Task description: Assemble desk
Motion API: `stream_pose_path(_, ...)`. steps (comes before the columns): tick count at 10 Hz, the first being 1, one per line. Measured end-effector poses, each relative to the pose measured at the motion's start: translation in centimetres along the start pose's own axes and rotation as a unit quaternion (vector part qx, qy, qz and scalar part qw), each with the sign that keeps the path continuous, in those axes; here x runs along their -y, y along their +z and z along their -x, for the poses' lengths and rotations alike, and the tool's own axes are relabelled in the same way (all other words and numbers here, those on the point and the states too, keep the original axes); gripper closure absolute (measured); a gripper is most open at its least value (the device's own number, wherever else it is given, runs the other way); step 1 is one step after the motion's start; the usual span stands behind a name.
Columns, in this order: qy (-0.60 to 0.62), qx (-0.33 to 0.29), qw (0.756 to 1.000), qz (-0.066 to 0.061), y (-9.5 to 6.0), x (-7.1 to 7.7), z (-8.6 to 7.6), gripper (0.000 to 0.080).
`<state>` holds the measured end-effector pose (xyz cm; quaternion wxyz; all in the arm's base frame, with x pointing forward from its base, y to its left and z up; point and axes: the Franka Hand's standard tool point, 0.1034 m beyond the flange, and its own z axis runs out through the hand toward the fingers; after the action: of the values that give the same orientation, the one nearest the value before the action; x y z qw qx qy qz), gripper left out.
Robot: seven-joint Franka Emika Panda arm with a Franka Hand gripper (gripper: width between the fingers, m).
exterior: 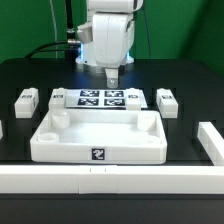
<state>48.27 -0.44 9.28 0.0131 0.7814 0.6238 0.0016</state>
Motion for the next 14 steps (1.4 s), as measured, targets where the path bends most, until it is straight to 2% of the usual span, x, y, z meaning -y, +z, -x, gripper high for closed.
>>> stream_pose_path(2, -0.013, 0.0, 1.0, -0.002, 0.4, 0.1, 0.4, 0.0149)
stream_pose_path(3, -0.039, -0.001, 0.999, -0.011, 2.3, 0.6, 2.3, 0.0149)
stream_pose_path(4, -0.029, 0.0, 0.999, -0.024, 4.4, 1.1, 3.5, 0.0149)
stream_pose_path(5, -0.028, -0.002, 0.999, -0.027, 5.6, 1.4, 3.6, 0.0149)
stream_pose_path(7, -0.028, -0.011, 0.999, -0.018, 7.9, 1.6, 3.0, 0.0149)
stream_pose_path(11, -0.027, -0.011, 0.999, -0.02, 8.2, 1.6, 3.1, 0.0175)
stream_pose_path(13, -0.027, -0.011, 0.999, -0.021, 8.3, 1.7, 3.1, 0.0536)
stream_pose_path(14, -0.027, -0.011, 0.999, -0.021, 8.3, 1.7, 3.1, 0.0676)
